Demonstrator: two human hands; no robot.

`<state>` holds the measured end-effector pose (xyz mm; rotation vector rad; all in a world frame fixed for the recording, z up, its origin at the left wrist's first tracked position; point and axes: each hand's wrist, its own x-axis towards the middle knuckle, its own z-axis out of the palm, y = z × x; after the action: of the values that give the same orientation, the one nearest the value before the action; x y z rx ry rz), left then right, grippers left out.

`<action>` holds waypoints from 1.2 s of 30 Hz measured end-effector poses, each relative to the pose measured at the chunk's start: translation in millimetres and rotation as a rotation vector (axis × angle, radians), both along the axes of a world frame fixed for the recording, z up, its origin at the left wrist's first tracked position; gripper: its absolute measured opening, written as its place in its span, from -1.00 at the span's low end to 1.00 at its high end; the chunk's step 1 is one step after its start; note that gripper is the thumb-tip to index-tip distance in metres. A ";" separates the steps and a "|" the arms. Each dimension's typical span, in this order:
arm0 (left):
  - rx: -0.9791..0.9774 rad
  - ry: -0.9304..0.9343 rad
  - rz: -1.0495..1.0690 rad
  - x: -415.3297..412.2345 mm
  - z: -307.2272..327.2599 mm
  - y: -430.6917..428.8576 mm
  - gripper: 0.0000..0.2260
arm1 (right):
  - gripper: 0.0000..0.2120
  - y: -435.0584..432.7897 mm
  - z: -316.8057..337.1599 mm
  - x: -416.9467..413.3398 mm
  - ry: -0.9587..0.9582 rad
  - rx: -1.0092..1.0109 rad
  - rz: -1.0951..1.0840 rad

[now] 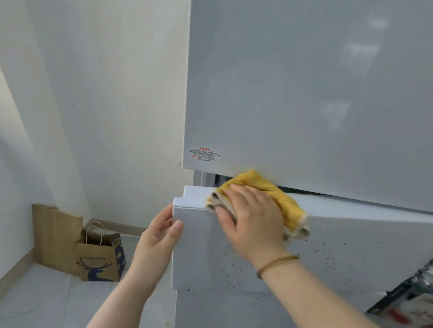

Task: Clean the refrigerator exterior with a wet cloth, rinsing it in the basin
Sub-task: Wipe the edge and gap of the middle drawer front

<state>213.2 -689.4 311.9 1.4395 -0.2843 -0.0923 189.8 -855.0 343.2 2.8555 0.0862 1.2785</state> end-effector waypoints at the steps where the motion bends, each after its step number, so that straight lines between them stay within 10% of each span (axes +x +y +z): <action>1: 0.012 -0.010 0.050 0.0 -3.3 -6.9 -0.80 | -0.60 5.3 0.7 3.9 -0.003 -0.007 -0.002; 16: 0.058 0.025 0.310 39.8 10.8 -52.4 -0.78 | -0.54 -157.4 -56.6 -50.0 -0.138 -0.093 -0.044; 28: 0.106 0.036 0.288 66.1 3.0 -57.6 -0.78 | -0.60 -199.7 -51.6 -28.1 -0.334 -0.663 -0.119; 36: 0.113 0.159 0.174 72.0 -23.4 -44.3 -0.66 | -0.43 -124.6 -83.1 21.8 -0.303 -0.434 -0.016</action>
<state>285.2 -733.7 288.5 1.5532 -0.0231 -0.0821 211.7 -979.6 260.2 2.2771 0.2957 1.4603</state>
